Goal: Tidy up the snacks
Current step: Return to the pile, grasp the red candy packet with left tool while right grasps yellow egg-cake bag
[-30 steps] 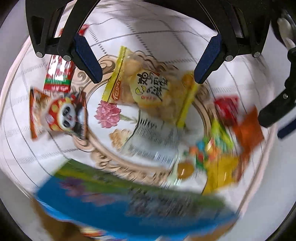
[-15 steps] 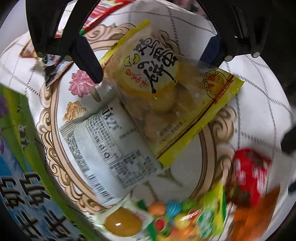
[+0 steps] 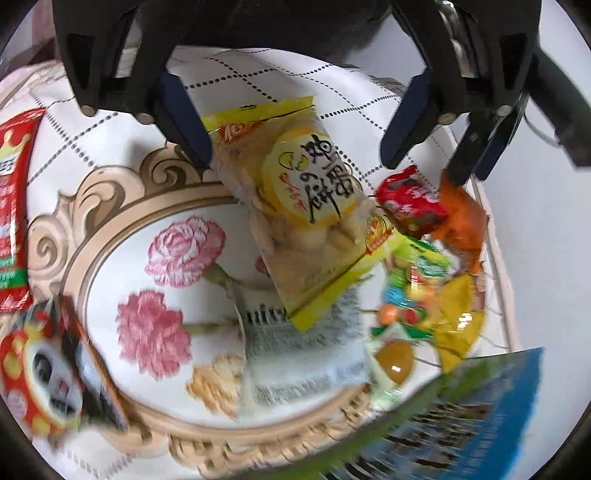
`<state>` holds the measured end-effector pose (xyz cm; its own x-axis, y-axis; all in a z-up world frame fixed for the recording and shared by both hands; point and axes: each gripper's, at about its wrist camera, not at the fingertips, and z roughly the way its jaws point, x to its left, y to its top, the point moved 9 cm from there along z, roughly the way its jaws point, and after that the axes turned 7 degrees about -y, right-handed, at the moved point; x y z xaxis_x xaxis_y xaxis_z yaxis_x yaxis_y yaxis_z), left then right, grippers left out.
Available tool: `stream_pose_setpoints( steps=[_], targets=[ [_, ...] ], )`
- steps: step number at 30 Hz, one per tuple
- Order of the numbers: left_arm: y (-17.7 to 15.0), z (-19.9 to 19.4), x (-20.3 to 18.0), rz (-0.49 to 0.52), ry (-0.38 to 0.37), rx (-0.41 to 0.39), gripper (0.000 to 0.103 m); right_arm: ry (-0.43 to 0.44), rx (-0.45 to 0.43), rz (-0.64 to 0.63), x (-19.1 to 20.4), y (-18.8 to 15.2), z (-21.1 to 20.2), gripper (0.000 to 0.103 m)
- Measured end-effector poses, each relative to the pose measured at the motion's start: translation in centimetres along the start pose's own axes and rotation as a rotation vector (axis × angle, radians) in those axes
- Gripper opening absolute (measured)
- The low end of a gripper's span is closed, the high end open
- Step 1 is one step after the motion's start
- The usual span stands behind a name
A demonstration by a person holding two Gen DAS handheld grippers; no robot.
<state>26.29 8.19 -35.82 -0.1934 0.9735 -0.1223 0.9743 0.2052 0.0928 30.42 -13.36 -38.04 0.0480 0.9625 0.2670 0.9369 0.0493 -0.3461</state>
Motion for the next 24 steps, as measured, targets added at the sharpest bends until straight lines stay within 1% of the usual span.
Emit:
stream_pose_setpoints(
  steps=[3,6,7,8,9,10,11,12,13,15,16,17,18,19,20,21,23,24],
  targets=[
    [0.2,1.5,-0.8,0.034,0.001,0.04,0.101,-0.103,-0.056,-0.077,-0.3,0.3,-0.9,0.097],
    [0.6,3.2,-1.6,0.067,0.008,0.071,0.101,-0.148,-0.077,-0.146,0.2,-0.2,-0.5,0.097],
    [0.8,3.7,-1.9,0.081,0.01,0.073,0.099,-0.163,-0.082,-0.162,0.7,-0.2,-0.1,0.097],
    [0.9,4.3,-2.2,0.09,0.006,0.081,0.089,-0.172,-0.082,-0.175,0.8,-0.2,0.3,0.097],
    [0.8,4.7,-2.3,0.092,-0.003,0.094,0.063,-0.173,-0.077,-0.178,0.9,-0.5,0.7,0.097],
    [0.6,5.4,-2.4,0.09,-0.013,0.121,0.052,-0.176,-0.07,-0.187,1.0,-0.5,1.1,0.097],
    [0.5,5.9,-2.2,0.089,-0.002,0.13,0.045,-0.183,-0.071,-0.192,1.2,-0.3,1.5,0.097],
    [0.6,6.0,-2.1,0.096,0.003,0.121,0.042,-0.192,-0.073,-0.197,1.2,-0.2,1.9,0.097],
    [0.7,6.0,-2.1,0.104,0.007,0.113,0.04,-0.2,-0.077,-0.198,2.4,-0.5,3.2,0.097],
    [0.6,5.8,-1.8,0.106,0.007,0.102,0.034,-0.215,-0.087,-0.198,3.1,0.4,4.3,0.097],
    [0.6,5.6,-1.6,0.1,0.002,0.099,0.033,-0.217,-0.102,-0.192,3.3,0.6,4.4,0.096],
    [0.6,5.4,-1.5,0.087,-0.006,0.098,0.033,-0.222,-0.114,-0.184,3.4,0.8,4.5,0.091],
    [0.4,5.0,-1.2,0.082,-0.008,0.096,0.033,-0.23,-0.128,-0.17,3.3,0.9,4.5,0.077],
    [0.2,4.7,-1.1,0.084,-0.005,0.092,0.033,-0.246,-0.147,-0.145,3.2,0.7,5.0,0.067],
    [0.0,4.5,-1.1,0.087,-0.001,0.088,0.033,-0.256,-0.164,-0.103,2.7,0.5,4.8,0.061],
    [-0.2,4.3,-0.8,0.091,0.001,0.085,0.033,-0.247,-0.168,-0.067,2.1,0.1,4.7,0.06],
    [-0.7,4.1,-0.8,0.101,0.006,0.079,0.033,-0.195,-0.154,0.018,1.2,-0.8,4.5,0.06],
    [-0.7,4.2,-0.7,0.102,0.009,0.075,0.035,-0.178,-0.149,0.044,0.9,-1.0,4.5,0.06]
  ],
)
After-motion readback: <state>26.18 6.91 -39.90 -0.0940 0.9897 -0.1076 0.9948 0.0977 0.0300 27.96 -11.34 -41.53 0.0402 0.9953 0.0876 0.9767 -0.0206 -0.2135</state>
